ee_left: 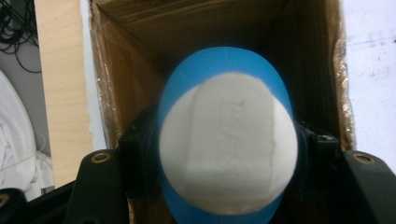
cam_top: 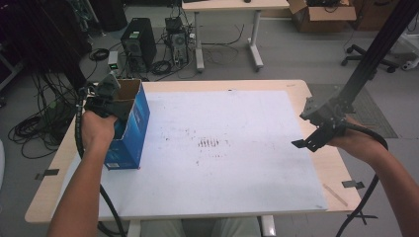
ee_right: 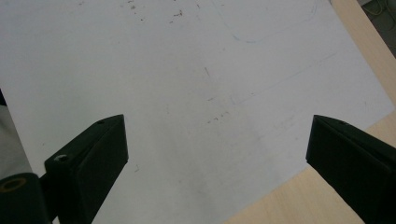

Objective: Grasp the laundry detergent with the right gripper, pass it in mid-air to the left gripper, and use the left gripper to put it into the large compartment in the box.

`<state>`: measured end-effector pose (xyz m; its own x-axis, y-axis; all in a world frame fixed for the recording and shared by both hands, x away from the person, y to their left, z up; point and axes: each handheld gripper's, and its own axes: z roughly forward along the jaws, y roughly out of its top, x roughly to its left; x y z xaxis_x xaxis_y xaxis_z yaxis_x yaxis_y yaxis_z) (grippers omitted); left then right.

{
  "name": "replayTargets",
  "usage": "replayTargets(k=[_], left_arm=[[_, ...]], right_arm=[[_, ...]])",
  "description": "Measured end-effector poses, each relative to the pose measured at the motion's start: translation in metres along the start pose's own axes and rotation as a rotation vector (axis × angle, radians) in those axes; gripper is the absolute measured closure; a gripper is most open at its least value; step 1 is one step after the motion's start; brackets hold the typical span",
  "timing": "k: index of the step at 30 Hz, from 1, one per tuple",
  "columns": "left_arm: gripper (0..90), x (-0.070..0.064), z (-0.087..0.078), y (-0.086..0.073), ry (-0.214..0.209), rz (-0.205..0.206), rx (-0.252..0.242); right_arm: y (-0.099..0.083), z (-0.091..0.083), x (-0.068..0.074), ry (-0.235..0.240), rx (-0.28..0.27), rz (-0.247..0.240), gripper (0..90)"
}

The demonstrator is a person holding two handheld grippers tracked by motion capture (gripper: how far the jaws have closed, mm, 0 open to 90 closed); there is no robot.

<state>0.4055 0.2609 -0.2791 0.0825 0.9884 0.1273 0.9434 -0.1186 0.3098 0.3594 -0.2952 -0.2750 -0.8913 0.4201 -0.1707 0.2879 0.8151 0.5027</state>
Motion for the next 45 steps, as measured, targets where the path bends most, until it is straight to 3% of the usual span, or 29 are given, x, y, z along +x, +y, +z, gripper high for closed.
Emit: replayTargets(k=[12, 24, 31, 45], left_arm=[[37.6, 0.004, 0.002, -0.002, -0.018, -0.005, 0.001], [32.3, 0.012, 0.005, -0.007, -0.082, -0.027, -0.018], [24.6, 0.012, -0.003, -0.005, -0.074, -0.025, -0.035], [19.7, 0.02, -0.025, -0.003, -0.084, -0.01, -0.071]], right_arm=[[0.0, 0.003, 0.001, 0.004, 0.002, 0.001, 5.3], [-0.001, 0.005, 0.003, 0.012, 0.008, 0.002, 5.3], [0.001, 0.003, 0.004, 0.013, 0.008, -0.003, 5.4], [-0.001, 0.0, 0.005, 0.007, 0.007, -0.002, 5.4]])
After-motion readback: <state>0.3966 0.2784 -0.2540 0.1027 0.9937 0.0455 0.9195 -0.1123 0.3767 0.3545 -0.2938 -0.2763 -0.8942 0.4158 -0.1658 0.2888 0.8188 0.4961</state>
